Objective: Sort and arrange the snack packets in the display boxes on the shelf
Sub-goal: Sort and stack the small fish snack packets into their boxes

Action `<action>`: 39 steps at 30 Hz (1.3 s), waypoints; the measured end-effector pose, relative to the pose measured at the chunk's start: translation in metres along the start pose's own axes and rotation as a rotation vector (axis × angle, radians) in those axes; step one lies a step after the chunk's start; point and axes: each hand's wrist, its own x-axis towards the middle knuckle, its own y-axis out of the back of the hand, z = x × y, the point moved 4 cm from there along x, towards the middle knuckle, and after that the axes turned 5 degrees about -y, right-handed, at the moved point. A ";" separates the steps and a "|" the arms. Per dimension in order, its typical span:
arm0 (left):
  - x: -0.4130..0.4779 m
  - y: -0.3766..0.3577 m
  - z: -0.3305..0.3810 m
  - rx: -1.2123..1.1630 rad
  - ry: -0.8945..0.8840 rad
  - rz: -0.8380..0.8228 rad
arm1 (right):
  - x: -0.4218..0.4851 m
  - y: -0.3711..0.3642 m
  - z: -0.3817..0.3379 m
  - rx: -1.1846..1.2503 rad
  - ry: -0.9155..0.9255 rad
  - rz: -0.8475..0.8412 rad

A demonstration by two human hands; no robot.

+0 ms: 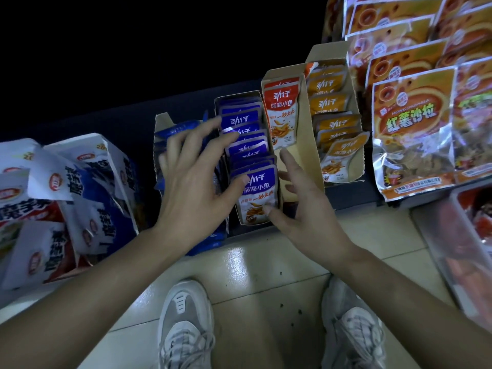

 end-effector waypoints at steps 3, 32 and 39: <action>-0.018 0.009 0.002 -0.090 -0.003 0.049 | -0.002 -0.001 0.000 -0.092 0.049 0.028; -0.119 0.023 -0.020 -0.131 0.060 0.103 | -0.038 -0.031 -0.028 -0.275 0.347 0.150; -0.106 0.032 -0.028 -0.073 0.129 0.224 | -0.014 -0.043 -0.064 -0.196 0.229 0.083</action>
